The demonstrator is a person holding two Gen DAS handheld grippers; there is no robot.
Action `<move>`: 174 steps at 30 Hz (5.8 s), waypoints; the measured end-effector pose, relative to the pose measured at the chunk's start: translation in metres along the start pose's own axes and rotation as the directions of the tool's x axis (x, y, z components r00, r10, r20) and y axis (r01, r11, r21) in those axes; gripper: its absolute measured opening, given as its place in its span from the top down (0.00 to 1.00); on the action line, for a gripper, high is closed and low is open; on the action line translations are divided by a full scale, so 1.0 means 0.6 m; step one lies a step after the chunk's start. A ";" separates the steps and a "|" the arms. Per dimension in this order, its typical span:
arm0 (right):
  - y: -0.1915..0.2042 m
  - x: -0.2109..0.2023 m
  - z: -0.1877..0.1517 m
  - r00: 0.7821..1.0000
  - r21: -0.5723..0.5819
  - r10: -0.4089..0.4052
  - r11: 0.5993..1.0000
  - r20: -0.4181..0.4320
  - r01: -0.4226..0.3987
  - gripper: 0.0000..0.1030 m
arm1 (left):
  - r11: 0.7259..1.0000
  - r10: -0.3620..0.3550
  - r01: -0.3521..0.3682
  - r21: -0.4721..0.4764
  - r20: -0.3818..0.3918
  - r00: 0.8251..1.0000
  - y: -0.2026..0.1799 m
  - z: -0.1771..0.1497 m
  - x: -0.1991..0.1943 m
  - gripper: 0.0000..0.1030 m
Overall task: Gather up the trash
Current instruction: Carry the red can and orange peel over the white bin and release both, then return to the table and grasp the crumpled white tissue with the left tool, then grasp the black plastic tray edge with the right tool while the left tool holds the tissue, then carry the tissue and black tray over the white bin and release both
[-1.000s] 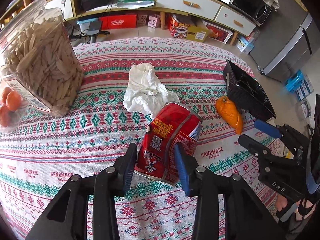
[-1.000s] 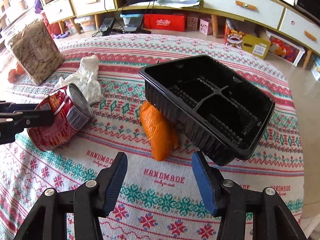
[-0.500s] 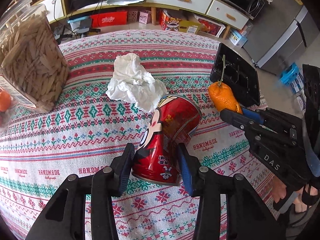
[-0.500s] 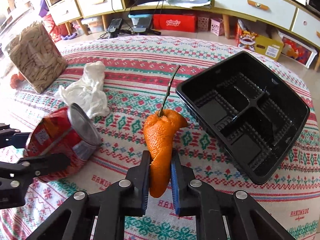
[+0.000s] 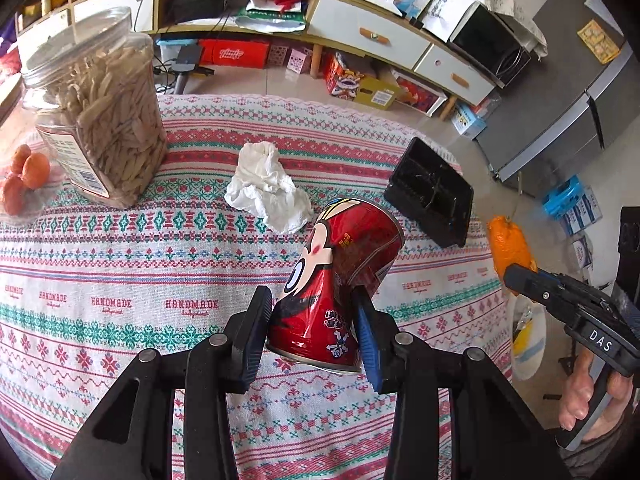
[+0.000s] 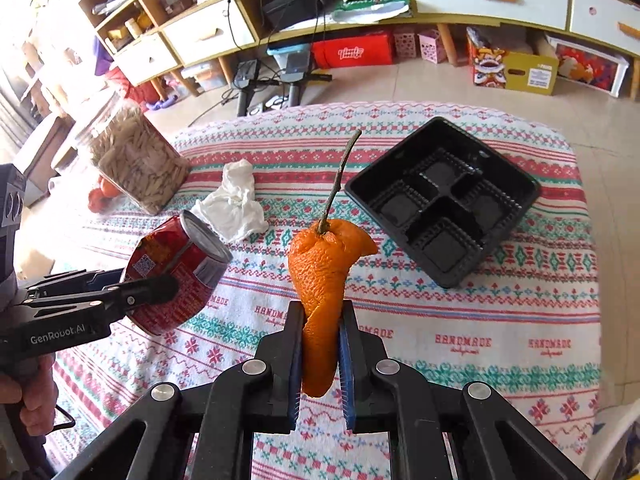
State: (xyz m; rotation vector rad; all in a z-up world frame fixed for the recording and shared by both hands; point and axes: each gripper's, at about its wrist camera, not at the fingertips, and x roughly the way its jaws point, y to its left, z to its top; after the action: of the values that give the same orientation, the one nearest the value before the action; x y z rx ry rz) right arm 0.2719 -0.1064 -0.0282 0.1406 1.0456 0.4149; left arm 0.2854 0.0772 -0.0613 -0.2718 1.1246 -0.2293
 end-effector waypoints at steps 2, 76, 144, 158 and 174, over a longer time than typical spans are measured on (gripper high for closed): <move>-0.021 -0.035 -0.001 1.000 0.026 0.003 1.000 0.029 -0.003 0.87 | 1.000 -0.013 0.013 -0.019 0.025 1.000 -0.003 -0.004 -0.018 0.58; -0.374 -0.235 -0.159 0.962 0.512 -0.266 0.819 -0.062 0.259 0.48 | 0.999 -0.017 0.020 0.044 -0.069 0.997 -0.306 -0.145 0.079 0.41; 0.001 -0.043 -0.051 0.994 -0.262 -0.100 0.959 0.050 0.109 0.98 | 0.991 -0.091 0.095 -0.093 0.047 0.995 -0.065 -0.129 -0.091 0.97; -0.116 -0.172 -0.123 0.991 0.013 -0.078 0.997 0.110 0.077 0.98 | 0.977 -0.206 0.208 0.040 -0.040 0.978 -0.212 -0.179 -0.059 0.97; -0.298 -0.270 -0.193 0.986 0.349 -0.119 0.934 0.118 0.071 0.97 | 0.905 -0.373 0.391 0.166 -0.131 0.918 -0.479 -0.200 0.041 0.97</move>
State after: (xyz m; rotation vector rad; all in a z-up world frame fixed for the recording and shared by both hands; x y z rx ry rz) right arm 0.1495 -0.3436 -0.0101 0.4245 0.9771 0.1279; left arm 0.1739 -0.2137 -0.0366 -0.3136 1.1291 -0.7031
